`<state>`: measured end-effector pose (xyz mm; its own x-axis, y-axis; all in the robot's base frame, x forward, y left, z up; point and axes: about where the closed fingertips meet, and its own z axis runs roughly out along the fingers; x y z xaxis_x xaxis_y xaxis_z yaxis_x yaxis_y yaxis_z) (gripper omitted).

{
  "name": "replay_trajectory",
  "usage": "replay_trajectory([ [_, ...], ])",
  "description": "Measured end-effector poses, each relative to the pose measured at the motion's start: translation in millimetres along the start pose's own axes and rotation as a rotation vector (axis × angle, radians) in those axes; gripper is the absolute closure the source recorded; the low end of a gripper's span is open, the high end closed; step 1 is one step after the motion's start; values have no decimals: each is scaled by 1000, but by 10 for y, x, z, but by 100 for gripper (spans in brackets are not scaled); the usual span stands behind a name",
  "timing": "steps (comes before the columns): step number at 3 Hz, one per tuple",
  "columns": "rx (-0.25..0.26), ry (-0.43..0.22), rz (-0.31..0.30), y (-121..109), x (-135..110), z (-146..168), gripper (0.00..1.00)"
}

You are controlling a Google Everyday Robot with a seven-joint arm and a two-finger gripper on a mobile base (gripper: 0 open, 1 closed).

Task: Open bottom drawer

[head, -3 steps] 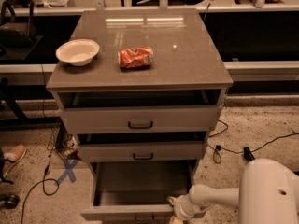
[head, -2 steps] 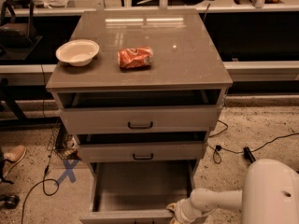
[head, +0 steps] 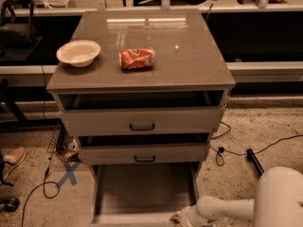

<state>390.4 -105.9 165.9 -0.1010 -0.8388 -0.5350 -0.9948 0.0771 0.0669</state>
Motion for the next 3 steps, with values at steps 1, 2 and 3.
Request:
replay_trajectory([
  [1,-3,-1,0,16,-3,13,47],
  [2,-6,-2,1,31,-7,27,25],
  [3,-9,-3,1,46,-10,40,2],
])
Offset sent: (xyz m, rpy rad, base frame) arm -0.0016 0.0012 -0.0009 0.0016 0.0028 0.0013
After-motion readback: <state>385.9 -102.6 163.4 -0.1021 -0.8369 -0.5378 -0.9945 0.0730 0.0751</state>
